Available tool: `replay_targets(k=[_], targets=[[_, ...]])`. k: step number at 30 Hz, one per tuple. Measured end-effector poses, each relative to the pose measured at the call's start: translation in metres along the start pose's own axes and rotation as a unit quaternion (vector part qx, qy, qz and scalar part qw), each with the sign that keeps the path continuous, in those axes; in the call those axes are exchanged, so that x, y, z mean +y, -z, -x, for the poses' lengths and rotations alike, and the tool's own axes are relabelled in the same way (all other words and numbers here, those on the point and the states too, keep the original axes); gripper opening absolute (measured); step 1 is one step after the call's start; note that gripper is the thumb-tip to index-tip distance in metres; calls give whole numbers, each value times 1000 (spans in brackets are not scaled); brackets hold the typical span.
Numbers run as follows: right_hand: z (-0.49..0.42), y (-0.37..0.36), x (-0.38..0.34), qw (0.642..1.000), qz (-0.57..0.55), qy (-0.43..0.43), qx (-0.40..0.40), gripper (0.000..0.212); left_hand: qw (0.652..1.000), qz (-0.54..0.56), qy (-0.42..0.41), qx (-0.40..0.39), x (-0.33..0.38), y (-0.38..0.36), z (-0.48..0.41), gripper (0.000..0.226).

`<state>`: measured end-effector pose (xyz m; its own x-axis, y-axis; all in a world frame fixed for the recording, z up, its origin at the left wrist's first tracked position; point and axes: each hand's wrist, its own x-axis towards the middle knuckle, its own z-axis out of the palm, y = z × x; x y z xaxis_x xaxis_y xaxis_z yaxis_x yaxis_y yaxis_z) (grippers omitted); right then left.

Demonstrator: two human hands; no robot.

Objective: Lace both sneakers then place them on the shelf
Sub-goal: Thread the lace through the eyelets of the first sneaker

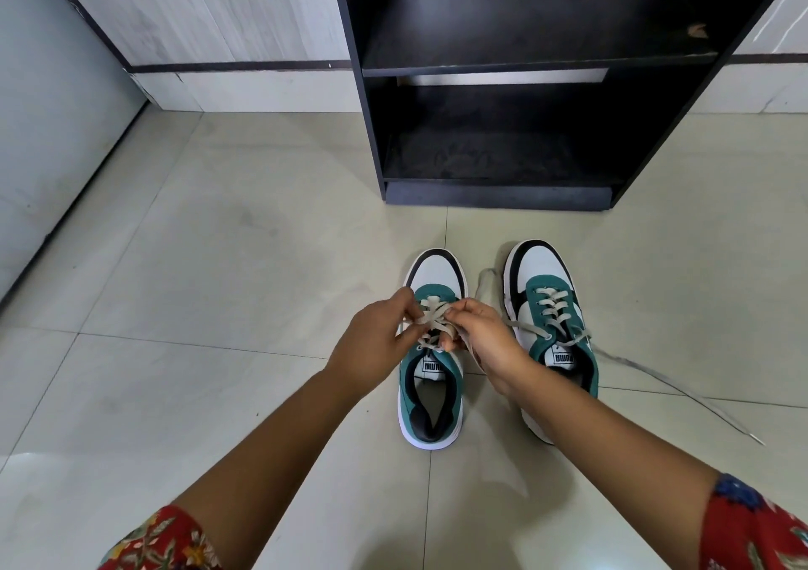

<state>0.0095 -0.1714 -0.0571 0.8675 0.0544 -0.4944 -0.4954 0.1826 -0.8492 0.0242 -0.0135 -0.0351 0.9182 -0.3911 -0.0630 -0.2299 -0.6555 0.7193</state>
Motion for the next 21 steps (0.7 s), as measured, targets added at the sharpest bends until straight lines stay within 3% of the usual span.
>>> replay_targets(k=[2,4,8,10,12,14,17,19,21], targets=[[-2,0,-8,999,31,-36,-8,24,978,-152,-134,46,-3,-1,0,13],[-3,-1,-14,997,51,-62,-8,25,955,-198,-216,38,-6,-1,-2,22],[-4,-1,-17,994,63,-84,-20,24,920,-263,-290,28,-12,1,-7,37],[-2,-2,-15,997,24,-73,-28,21,919,-267,-289,19,-8,3,-9,40],[1,-3,-10,998,-39,-54,-17,16,963,-194,-185,7,1,4,-8,30],[7,-3,-5,995,-91,-32,-17,15,999,-15,28,-40,12,5,-11,18],[19,-2,1,996,-83,18,-33,37,932,231,260,-101,19,12,-21,29],[27,-2,3,998,-4,55,-24,40,883,310,328,-126,18,16,-22,29],[31,-5,5,991,94,96,-17,32,866,338,350,-118,14,15,-20,29]])
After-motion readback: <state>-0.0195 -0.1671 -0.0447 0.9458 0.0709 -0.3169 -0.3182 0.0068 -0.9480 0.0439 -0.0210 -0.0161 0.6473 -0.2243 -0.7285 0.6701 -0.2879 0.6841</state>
